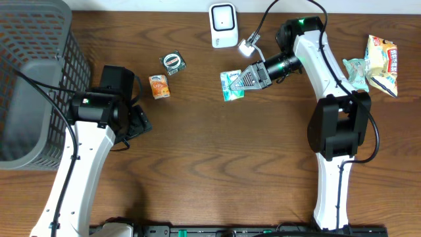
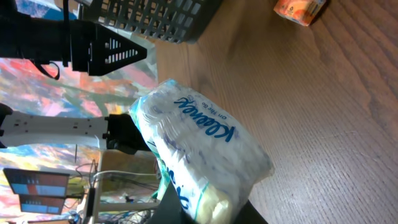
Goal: Scan the item barcode
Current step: 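Lift and rotate the Kleenex pack in the right gripper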
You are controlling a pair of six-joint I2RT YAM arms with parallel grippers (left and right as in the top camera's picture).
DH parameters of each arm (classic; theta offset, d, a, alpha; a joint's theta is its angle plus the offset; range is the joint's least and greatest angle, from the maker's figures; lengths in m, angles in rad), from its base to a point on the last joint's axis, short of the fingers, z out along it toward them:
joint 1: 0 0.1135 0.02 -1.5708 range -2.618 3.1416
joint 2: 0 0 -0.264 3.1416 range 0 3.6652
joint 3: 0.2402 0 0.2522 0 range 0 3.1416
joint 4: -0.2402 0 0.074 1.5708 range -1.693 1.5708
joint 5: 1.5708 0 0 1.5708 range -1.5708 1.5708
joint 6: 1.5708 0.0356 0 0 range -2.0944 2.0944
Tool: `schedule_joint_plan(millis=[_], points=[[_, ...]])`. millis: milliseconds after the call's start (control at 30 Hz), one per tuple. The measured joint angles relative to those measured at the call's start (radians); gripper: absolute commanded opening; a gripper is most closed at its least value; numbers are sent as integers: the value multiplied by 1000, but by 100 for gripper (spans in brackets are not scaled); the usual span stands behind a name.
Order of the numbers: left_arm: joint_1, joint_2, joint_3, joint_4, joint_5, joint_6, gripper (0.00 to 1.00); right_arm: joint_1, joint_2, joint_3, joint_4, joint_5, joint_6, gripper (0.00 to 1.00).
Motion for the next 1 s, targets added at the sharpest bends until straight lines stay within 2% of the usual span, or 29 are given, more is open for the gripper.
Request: schedule_joint_plan(millis=[1000], points=[[0,0,0,0,0,0,98,-82,0,0,105,-23,-33,1]])
